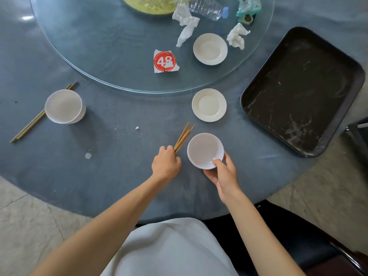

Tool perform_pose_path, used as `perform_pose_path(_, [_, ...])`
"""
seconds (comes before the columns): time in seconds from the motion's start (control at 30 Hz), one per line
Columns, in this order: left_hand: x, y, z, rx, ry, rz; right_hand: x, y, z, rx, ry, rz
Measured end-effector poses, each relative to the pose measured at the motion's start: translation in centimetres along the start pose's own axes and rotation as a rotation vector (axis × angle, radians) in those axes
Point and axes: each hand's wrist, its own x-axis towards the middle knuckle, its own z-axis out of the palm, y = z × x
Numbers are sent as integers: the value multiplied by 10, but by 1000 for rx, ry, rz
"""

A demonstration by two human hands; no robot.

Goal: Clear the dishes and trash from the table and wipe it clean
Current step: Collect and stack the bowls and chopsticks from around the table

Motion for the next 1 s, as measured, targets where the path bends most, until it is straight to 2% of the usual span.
perform_pose_path(0.17, [9, -25, -25, -196, 12, 75, -4, -5, 7, -37, 13, -31])
perform_pose_path(0.3, [10, -47, -53, -432, 23, 61, -9, -11, 25, -74, -22, -57])
perform_pose_path(0.47, [14, -90, -93, -681, 34, 53, -23, -17, 68, -135, -100, -93])
perform_pose_path(0.63, [19, -146, -146, -816, 141, 38, -42, -13, 127, -199, -175, -115])
perform_pose_path(0.87, [41, -250, -228, -853, 248, 64, -69, 8, 238, -265, -224, -152])
perform_pose_path(1.0, [63, -303, -263, -721, 330, 33, -82, 23, 301, -278, -222, -173])
